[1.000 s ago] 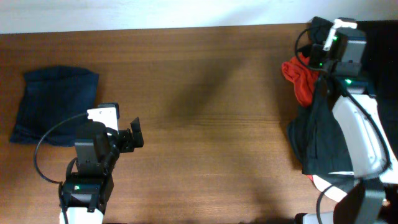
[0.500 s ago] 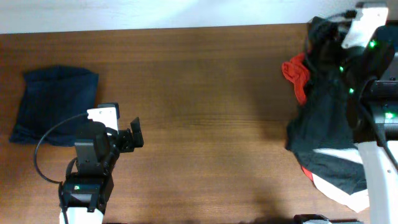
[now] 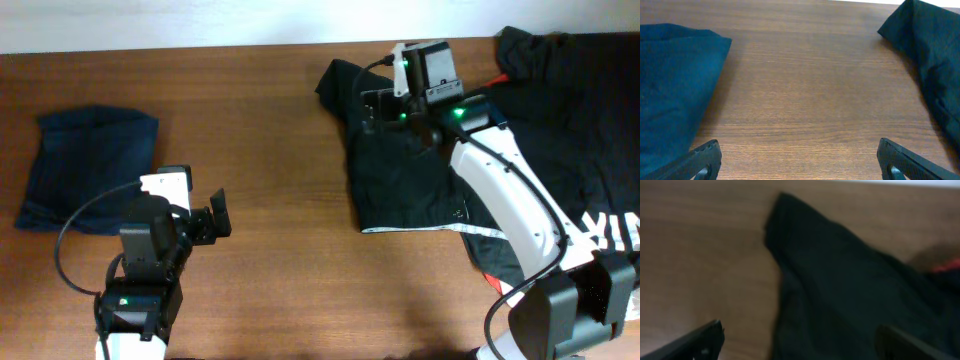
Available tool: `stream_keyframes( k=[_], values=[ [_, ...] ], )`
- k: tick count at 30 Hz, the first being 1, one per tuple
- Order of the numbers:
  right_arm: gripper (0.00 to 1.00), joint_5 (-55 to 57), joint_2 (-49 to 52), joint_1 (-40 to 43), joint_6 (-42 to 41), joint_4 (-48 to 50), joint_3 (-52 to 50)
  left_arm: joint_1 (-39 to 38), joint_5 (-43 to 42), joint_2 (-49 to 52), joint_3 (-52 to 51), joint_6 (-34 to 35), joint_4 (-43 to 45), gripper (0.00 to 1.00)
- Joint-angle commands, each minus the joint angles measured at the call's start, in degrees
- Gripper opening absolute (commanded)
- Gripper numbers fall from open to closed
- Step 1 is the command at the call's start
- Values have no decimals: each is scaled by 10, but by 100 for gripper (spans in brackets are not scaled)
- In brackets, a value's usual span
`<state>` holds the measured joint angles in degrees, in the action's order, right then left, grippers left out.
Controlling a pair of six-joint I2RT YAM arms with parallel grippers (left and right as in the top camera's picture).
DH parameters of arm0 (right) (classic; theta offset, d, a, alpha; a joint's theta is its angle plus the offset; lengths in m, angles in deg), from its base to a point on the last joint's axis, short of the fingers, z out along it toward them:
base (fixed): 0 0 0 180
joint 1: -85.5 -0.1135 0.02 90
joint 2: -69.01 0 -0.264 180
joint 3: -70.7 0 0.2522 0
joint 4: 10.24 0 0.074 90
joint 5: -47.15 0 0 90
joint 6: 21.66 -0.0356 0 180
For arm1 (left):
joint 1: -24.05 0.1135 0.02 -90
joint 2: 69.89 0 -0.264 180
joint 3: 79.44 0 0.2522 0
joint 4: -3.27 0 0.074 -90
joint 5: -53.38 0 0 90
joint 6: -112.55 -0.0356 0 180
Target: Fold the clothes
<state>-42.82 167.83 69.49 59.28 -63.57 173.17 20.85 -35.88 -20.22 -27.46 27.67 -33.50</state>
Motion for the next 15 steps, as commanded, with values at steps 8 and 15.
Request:
stream_keyframes(
  k=[8,15],
  values=[
    [99,34,-39,215,-9,-299,8,-15,-214,80,14,92,3,99],
    [99,32,-39,304,-9,-367,8,-145,-284,320,14,237,193,99]
  ],
)
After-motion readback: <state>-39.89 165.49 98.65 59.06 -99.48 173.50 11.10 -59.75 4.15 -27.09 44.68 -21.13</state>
